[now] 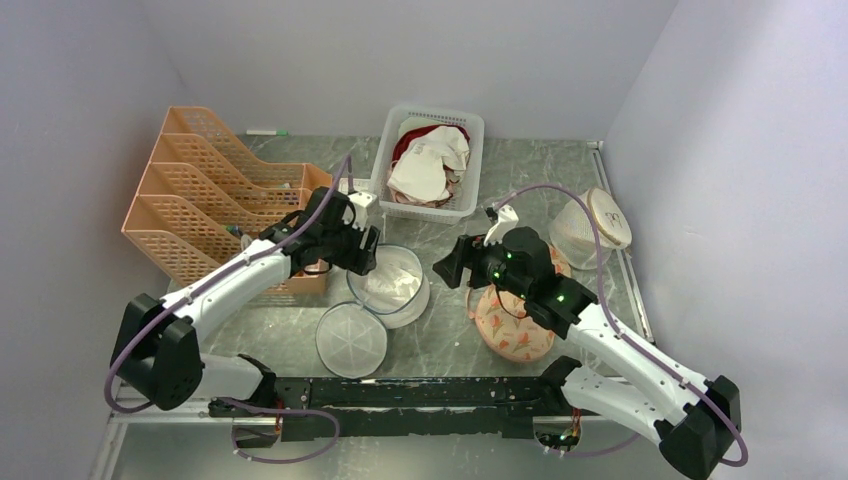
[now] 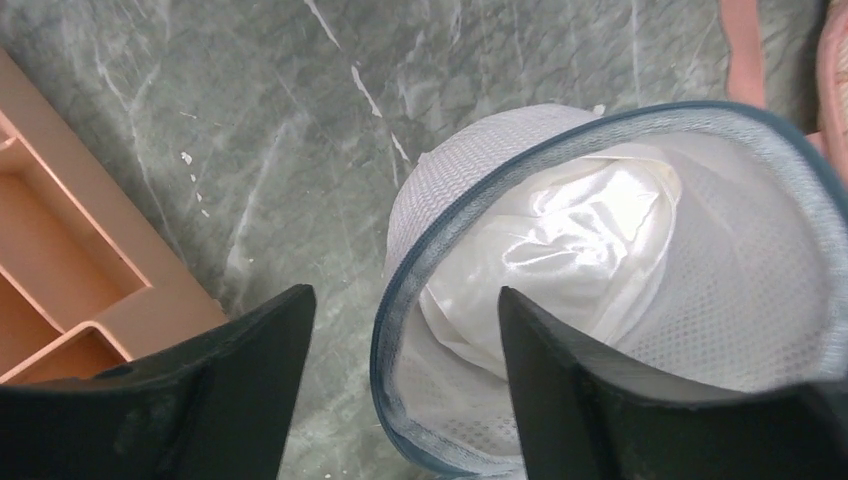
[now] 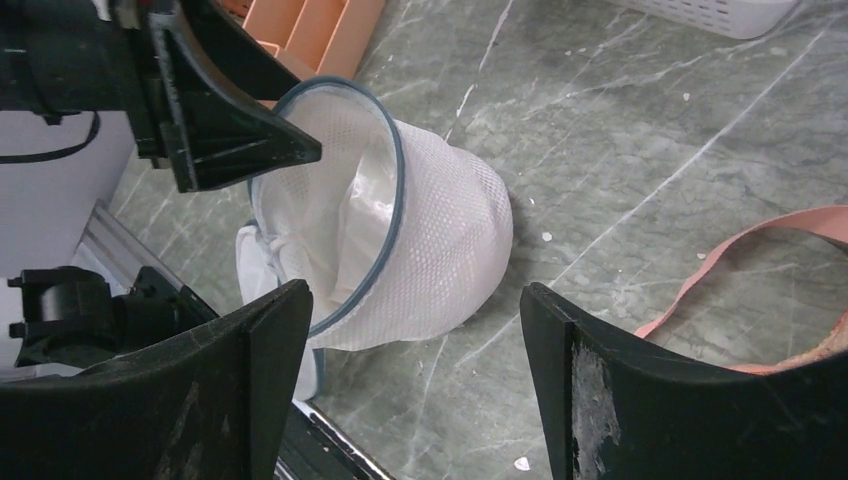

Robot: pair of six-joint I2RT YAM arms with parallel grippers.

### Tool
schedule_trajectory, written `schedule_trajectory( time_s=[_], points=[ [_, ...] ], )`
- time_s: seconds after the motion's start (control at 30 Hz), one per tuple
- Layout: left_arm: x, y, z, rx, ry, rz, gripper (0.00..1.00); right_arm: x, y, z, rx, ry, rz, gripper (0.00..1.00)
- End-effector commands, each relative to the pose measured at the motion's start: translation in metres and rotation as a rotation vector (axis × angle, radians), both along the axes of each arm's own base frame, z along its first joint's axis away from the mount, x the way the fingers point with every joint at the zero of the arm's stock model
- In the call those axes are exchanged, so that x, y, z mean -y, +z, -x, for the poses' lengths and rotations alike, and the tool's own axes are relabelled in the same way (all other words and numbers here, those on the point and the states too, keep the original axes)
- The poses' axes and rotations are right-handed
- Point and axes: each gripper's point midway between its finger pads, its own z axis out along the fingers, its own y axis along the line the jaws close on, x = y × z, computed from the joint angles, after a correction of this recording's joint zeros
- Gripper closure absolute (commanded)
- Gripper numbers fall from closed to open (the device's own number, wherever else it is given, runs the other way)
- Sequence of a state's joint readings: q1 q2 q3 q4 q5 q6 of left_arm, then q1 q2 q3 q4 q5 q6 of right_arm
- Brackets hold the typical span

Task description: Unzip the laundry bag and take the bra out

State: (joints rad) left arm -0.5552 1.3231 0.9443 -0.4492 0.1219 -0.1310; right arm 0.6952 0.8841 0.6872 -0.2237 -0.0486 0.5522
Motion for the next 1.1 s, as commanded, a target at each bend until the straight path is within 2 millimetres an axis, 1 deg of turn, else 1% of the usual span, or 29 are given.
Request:
schedule_trajectory(
  time_s=[0.0,0.1,0.17,0.2,0.3,0.33,0.37,0.43,0.47,0.53,0.6,0.7,0.83,0.93,1.07],
  points=[
    [0.001,-0.010,0.002,-0.048,-0.013,-0.011,0.29,-0.007,0.002,0.000,0.011,0.014,-0.054,0.24],
    [0.004,-0.012,0.003,-0.061,-0.032,-0.004,0.48,-0.014,0.006,0.000,0.021,0.050,-0.060,0.24],
    [0.002,-0.009,0.002,-0.045,-0.026,-0.007,0.59,-0.022,0.014,-0.001,0.031,0.088,-0.063,0.25],
    [0.002,-0.006,0.002,-0.033,-0.028,-0.003,0.66,-0.027,0.015,0.000,0.031,0.111,-0.063,0.26],
    [0.004,0.003,0.002,-0.007,-0.040,0.020,0.79,-0.044,0.026,0.002,0.058,0.174,-0.086,0.29],
    [0.006,0.006,0.003,0.003,-0.046,0.031,0.83,-0.051,0.029,0.004,0.063,0.194,-0.096,0.31],
    [0.007,0.008,0.004,0.012,-0.054,0.042,0.86,-0.058,0.033,0.005,0.071,0.216,-0.108,0.38],
    [0.010,0.013,0.004,0.023,-0.065,0.057,0.92,-0.073,0.034,0.010,0.068,0.260,-0.114,0.46],
    [0.011,0.014,0.005,0.025,-0.072,0.063,0.93,-0.081,0.032,0.012,0.063,0.275,-0.108,0.48],
    [0.015,0.015,0.008,0.026,-0.089,0.074,0.93,-0.091,0.022,0.014,0.052,0.287,-0.070,0.54],
    [0.019,0.018,0.011,0.031,-0.109,0.086,0.93,-0.097,0.006,0.015,0.034,0.275,-0.008,0.59],
    [0.023,0.021,0.016,0.039,-0.135,0.093,0.93,-0.103,-0.018,0.016,0.024,0.247,0.087,0.61],
    [0.030,0.023,0.021,0.040,-0.169,0.110,0.93,-0.101,-0.048,0.012,0.027,0.173,0.212,0.61],
    [0.033,0.020,0.022,0.029,-0.177,0.110,0.93,-0.095,-0.060,0.004,0.055,0.110,0.295,0.60],
    [0.035,0.019,0.024,0.023,-0.189,0.108,0.93,-0.088,-0.080,-0.003,0.089,0.062,0.355,0.61]
  ],
)
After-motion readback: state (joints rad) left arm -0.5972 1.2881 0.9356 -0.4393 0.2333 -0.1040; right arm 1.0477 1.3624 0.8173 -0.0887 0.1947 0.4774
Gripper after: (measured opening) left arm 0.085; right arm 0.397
